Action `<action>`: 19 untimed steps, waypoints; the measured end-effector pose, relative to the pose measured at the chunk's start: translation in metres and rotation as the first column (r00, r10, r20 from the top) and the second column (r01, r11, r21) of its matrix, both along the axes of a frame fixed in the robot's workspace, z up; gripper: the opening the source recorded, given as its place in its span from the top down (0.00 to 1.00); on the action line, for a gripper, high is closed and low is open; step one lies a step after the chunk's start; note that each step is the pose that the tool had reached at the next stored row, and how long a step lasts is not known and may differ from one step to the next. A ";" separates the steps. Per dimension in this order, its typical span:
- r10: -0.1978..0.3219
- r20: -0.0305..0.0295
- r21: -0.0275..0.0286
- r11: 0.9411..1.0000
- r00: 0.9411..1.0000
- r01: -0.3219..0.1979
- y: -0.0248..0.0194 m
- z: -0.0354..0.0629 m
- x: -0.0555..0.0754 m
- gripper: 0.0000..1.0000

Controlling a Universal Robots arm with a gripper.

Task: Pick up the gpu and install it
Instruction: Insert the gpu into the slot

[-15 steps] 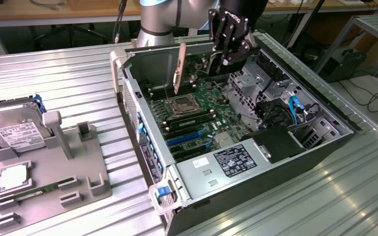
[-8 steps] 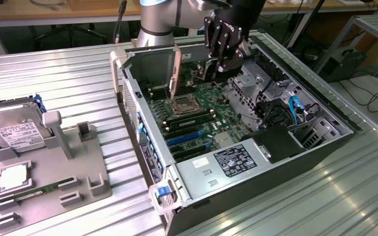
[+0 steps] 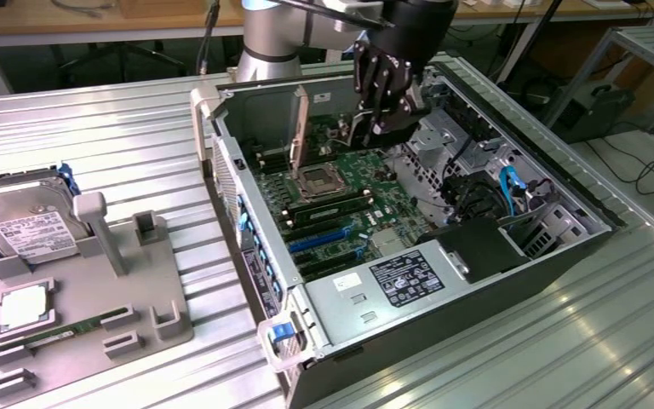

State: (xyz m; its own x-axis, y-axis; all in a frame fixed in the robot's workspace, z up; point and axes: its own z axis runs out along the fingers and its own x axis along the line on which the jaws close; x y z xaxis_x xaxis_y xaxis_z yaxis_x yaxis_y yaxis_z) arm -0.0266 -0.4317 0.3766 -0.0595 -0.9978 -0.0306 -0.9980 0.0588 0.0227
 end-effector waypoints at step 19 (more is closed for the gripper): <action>0.041 -0.004 -0.002 0.999 0.999 -0.041 -0.0039 -0.0265 -0.001 0.73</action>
